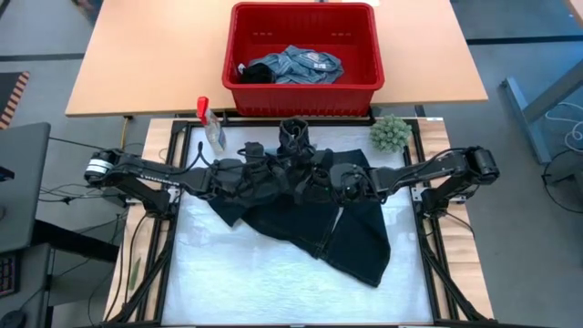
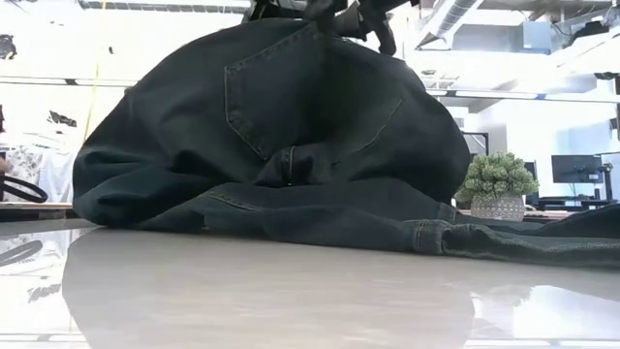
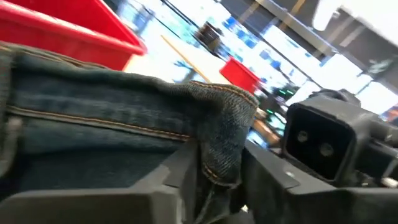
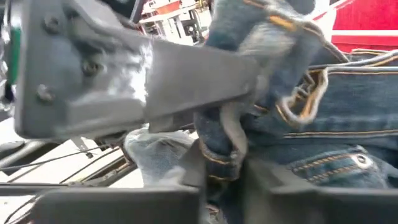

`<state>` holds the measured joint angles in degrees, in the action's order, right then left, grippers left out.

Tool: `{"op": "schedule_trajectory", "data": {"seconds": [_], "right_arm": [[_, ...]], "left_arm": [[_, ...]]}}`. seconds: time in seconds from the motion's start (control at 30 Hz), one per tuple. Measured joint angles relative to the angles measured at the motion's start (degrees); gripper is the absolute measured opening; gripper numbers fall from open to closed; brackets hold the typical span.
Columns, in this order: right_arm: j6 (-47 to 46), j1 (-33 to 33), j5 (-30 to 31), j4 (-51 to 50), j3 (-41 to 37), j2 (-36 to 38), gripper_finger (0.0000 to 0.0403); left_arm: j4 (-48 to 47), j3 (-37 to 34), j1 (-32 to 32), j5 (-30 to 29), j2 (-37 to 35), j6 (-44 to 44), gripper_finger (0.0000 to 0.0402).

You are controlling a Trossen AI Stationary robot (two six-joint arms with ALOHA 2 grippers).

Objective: Fold Laundry from Bin
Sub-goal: Fold the black pants from the red laundry bin

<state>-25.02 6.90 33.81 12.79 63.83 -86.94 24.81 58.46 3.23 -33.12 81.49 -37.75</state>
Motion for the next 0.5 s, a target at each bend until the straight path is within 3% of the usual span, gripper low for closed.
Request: {"op": "schedule_trajectory", "data": {"seconds": [0.07,0.37,0.5], "right_arm": [[0.08,0.02,0.22,-0.99,0.0,0.31,0.0055],[5.92,0.36,-1.63,-14.38,-0.04,10.05,0.0056],[22.4,0.6,-13.84,-13.84,0.24,17.47,0.0056]], "left_arm": [[-0.43,0.0,-1.1,4.92,-0.16,-1.57,0.0118],[-11.51,0.0,-8.27,26.81,-10.57,-2.6,0.0203],[-13.43,0.0,-9.95,28.33,-18.09,-0.02,0.0209]]}}
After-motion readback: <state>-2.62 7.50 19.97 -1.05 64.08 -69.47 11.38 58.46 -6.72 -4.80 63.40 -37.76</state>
